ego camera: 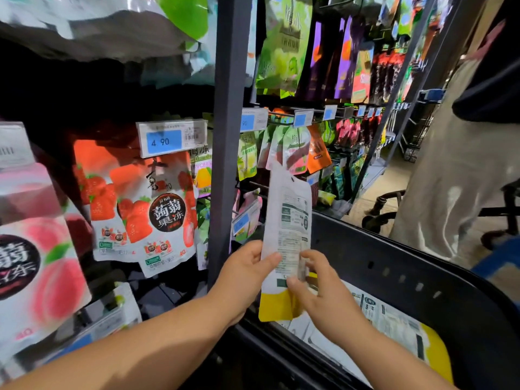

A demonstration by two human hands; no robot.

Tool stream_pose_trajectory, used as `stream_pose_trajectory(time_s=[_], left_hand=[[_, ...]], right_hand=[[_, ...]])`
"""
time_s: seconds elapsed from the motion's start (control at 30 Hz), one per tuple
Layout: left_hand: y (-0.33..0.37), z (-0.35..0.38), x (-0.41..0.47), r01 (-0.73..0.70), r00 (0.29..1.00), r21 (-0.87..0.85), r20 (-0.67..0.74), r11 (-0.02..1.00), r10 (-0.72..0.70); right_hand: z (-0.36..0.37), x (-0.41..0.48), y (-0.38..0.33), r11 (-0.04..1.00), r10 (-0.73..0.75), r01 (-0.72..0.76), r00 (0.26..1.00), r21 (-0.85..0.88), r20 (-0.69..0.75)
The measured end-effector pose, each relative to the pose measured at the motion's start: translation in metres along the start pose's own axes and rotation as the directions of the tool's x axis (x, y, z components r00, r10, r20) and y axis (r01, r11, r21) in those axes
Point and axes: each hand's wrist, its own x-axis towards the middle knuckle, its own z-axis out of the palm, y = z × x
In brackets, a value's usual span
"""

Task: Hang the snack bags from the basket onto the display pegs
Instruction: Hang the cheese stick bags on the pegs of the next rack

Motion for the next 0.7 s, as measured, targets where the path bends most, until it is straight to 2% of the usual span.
stream_pose_trajectory(time_s=[0.1,0.23,0.37,0.53,0.7], left_hand=[[0.001,0.006,0.001,-0.004,1.000,-0.067,0.015,0.998,0.005],[0.006,0.017,-0.005,0.030,0.993,-0.107,0.117,0.994,-0.017],[0.010,0.023,-0.009,-0.105,0.970,0.075,0.229,0.992,0.085],[0.002,0.021,-0.001,-0.241,0.956,0.370,0.248,0.897,0.155],[0.000,0.019,-0.001,-0.271,0.957,0.357,0.195,0.894,0.213]], right_hand=[[0.002,0.000,-0.001,0.974,-0.040,0.030,0.998,0.224,0.039],[-0.004,0.000,-0.005,0.944,-0.094,0.076,0.995,0.322,0.040],[-0.006,0.002,-0.001,0.912,-0.109,0.064,0.990,0.405,0.087],[-0.005,0.004,0.007,0.783,-0.103,-0.010,0.984,0.621,0.146],[-0.012,0.005,0.009,0.583,-0.008,-0.098,0.992,0.806,0.126]])
